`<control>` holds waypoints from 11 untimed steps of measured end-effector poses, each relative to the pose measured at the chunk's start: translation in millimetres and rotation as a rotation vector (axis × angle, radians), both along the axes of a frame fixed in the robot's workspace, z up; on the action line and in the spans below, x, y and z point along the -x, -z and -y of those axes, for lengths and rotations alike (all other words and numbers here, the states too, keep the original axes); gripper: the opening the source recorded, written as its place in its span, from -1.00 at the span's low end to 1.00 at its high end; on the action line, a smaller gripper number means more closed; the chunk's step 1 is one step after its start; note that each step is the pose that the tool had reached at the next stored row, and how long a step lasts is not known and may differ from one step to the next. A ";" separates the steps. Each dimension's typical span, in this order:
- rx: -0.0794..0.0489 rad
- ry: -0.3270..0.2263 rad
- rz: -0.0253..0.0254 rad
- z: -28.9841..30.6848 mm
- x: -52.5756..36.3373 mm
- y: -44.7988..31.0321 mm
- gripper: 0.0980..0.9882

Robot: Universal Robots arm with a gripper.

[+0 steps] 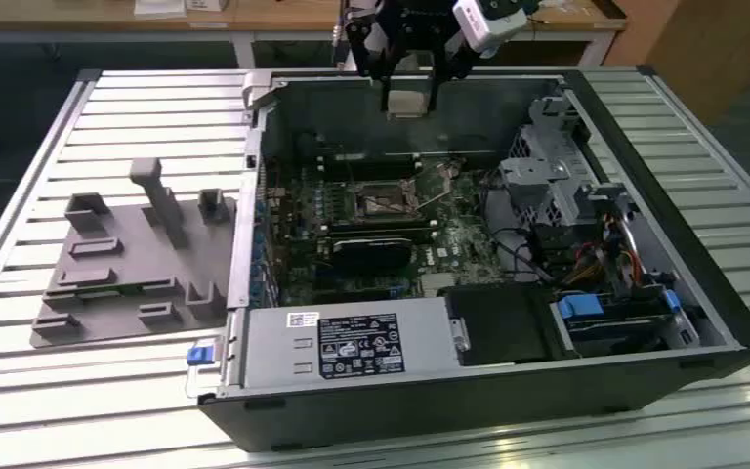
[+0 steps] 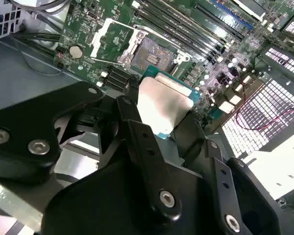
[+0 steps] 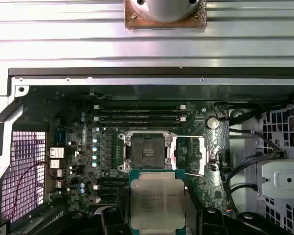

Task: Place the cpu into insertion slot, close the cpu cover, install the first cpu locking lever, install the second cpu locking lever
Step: 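Place the cpu into insertion slot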

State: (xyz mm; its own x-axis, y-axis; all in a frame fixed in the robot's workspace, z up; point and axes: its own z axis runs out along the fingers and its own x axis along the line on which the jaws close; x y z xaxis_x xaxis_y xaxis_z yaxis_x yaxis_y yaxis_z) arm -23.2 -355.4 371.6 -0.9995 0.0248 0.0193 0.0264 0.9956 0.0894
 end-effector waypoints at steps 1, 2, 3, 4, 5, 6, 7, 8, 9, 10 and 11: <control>0.000 0.000 0.0000 0.0 0.0 0.0 -0.01; 0.000 0.000 0.0000 0.0 0.0 0.0 -0.01; 0.000 0.000 0.0000 0.0 0.0 0.0 -0.01; 0.000 0.000 0.0000 0.0 0.0 0.0 -0.01; 0.000 0.000 0.0000 0.0 0.0 0.0 -0.01; 0.000 0.000 0.0000 0.0 0.0 0.0 -0.01; 0.000 0.000 0.0000 0.0 0.0 0.0 -0.01; 0.000 0.000 0.0000 0.0 0.0 0.0 -0.01; 0.000 0.000 0.0000 0.0 0.0 0.0 -0.01; 0.000 0.000 0.0000 0.0 0.0 0.0 -0.01; 0.000 0.000 0.0000 0.0 0.0 0.0 -0.01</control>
State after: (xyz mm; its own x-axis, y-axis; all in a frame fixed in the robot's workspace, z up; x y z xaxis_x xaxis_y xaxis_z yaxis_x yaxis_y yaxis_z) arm -23.3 -355.4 371.6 -0.9995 0.0248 0.0193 0.0264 0.9957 0.0893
